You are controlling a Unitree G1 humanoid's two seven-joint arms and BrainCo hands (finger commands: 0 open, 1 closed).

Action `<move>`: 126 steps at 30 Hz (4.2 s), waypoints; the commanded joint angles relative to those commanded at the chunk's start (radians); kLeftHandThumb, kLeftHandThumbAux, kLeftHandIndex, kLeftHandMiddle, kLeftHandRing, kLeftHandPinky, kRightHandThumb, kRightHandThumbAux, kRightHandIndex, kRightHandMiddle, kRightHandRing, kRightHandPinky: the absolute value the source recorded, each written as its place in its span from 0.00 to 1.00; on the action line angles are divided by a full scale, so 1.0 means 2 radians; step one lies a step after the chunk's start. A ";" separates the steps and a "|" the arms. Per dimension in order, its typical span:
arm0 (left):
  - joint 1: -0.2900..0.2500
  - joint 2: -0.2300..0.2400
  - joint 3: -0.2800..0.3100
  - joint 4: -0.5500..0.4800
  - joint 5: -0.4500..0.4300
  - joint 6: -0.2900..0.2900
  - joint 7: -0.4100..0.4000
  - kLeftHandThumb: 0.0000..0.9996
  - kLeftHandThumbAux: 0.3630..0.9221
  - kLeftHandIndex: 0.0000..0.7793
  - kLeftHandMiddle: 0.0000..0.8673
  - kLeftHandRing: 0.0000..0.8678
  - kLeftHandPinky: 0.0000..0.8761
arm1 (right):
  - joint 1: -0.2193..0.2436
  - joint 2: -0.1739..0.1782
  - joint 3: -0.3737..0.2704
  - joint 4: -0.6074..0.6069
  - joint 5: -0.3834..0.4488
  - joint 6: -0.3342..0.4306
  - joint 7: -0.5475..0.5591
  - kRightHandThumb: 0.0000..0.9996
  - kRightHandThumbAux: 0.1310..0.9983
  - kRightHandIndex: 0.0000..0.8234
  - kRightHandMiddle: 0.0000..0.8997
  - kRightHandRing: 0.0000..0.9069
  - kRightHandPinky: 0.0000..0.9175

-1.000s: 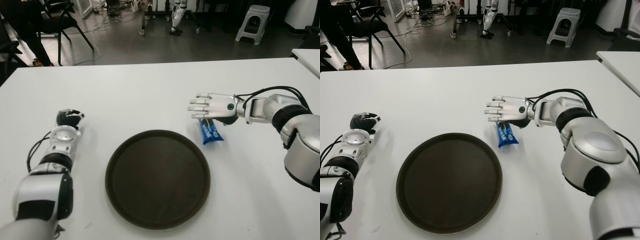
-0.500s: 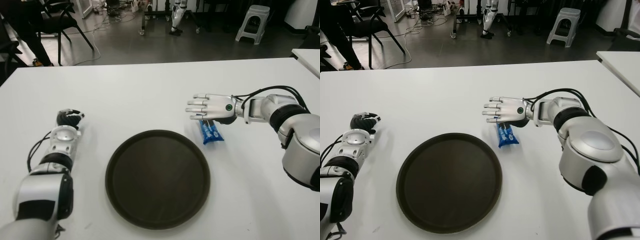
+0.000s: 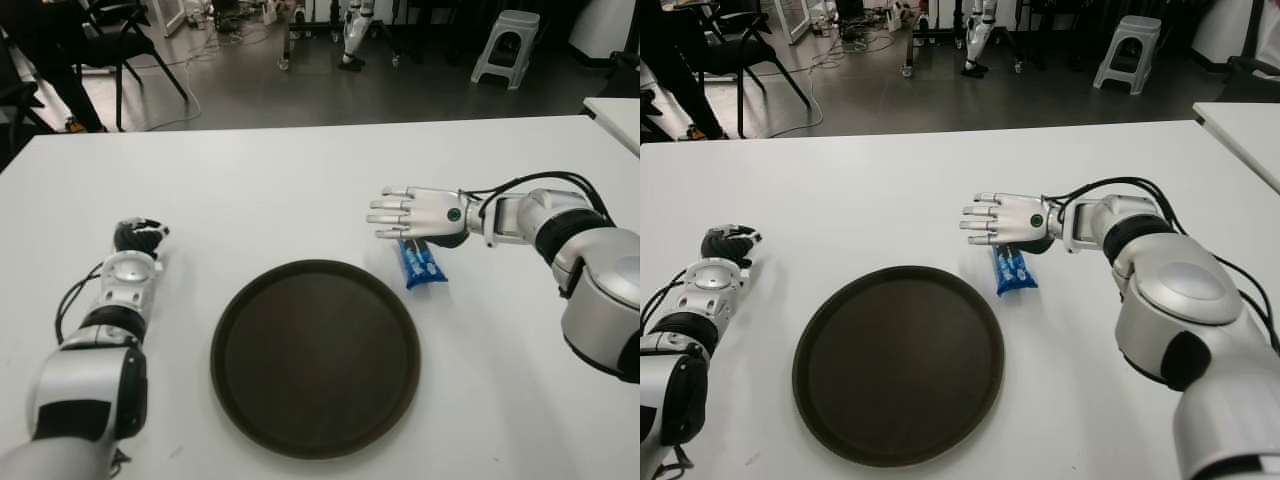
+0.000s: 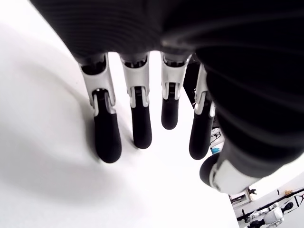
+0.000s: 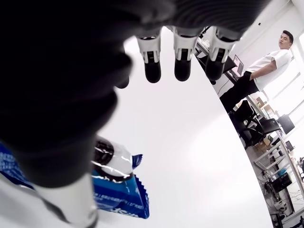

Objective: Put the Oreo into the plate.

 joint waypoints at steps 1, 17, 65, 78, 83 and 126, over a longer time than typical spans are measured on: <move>0.000 0.000 0.000 0.000 -0.001 0.000 0.000 0.69 0.64 0.51 0.21 0.25 0.30 | 0.000 0.000 0.000 0.000 0.000 -0.001 -0.001 0.01 0.81 0.00 0.00 0.00 0.00; 0.001 0.002 0.004 0.001 -0.002 0.000 -0.007 0.68 0.64 0.51 0.23 0.27 0.31 | 0.004 0.005 0.001 0.000 0.000 -0.003 0.015 0.00 0.80 0.00 0.00 0.00 0.00; 0.006 0.006 0.005 0.002 0.001 -0.008 -0.018 0.69 0.63 0.53 0.34 0.34 0.33 | 0.024 0.006 -0.020 0.000 0.026 -0.021 0.052 0.00 0.80 0.00 0.00 0.00 0.00; 0.005 0.006 0.000 0.000 0.004 -0.010 -0.015 0.69 0.63 0.53 0.30 0.31 0.26 | 0.032 0.007 -0.033 0.001 0.037 -0.029 0.073 0.00 0.78 0.00 0.00 0.00 0.00; 0.006 0.006 0.002 0.001 0.002 -0.011 -0.018 0.69 0.63 0.53 0.33 0.32 0.25 | 0.032 0.005 -0.036 -0.001 0.040 -0.030 0.076 0.00 0.78 0.00 0.00 0.00 0.00; 0.007 0.009 -0.001 0.002 0.001 -0.012 -0.024 0.69 0.64 0.53 0.50 0.51 0.46 | 0.041 0.004 0.014 0.003 -0.011 0.072 -0.033 0.68 0.68 0.49 0.01 0.00 0.00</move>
